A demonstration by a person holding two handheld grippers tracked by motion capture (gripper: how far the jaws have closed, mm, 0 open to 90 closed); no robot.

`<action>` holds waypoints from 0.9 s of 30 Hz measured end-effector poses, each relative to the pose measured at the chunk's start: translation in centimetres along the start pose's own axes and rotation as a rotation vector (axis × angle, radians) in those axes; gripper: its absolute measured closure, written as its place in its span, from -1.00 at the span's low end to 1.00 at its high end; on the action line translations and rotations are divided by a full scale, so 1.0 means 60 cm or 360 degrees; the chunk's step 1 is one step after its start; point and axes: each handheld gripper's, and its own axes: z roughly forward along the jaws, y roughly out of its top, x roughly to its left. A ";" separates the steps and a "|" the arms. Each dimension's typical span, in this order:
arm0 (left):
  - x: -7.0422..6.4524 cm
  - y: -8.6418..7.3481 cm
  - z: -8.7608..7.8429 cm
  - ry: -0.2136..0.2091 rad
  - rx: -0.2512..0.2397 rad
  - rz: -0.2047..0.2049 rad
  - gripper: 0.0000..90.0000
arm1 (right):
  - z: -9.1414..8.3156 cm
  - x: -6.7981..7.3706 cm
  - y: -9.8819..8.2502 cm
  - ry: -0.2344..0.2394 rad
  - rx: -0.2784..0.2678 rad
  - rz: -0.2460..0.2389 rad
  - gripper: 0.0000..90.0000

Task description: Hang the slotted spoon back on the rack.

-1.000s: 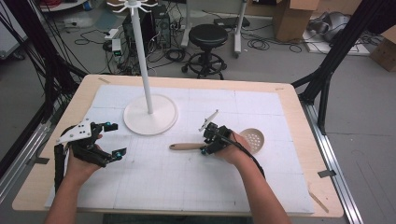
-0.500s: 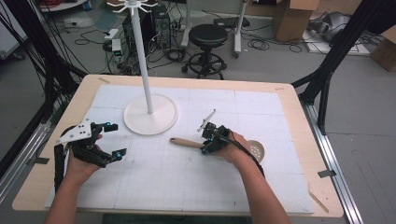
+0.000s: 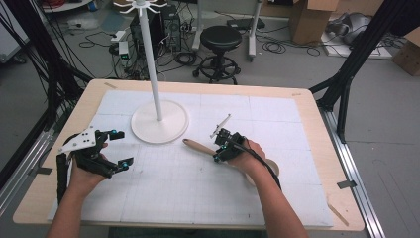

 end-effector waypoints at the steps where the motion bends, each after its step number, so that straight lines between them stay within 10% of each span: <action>1: 0.000 0.000 0.000 0.0003 -0.0001 0.0000 -0.96 | -0.012 -0.002 0.000 0.0026 -0.0075 0.0018 0.68; 13: -0.001 0.002 -0.003 0.0008 -0.0008 0.0005 -0.96 | -0.121 0.001 0.008 0.0048 -0.0527 0.0010 0.68; 27: 0.000 0.003 -0.006 0.0011 -0.0020 0.0000 -0.96 | -0.196 0.008 0.046 0.0027 -0.0733 -0.0061 0.68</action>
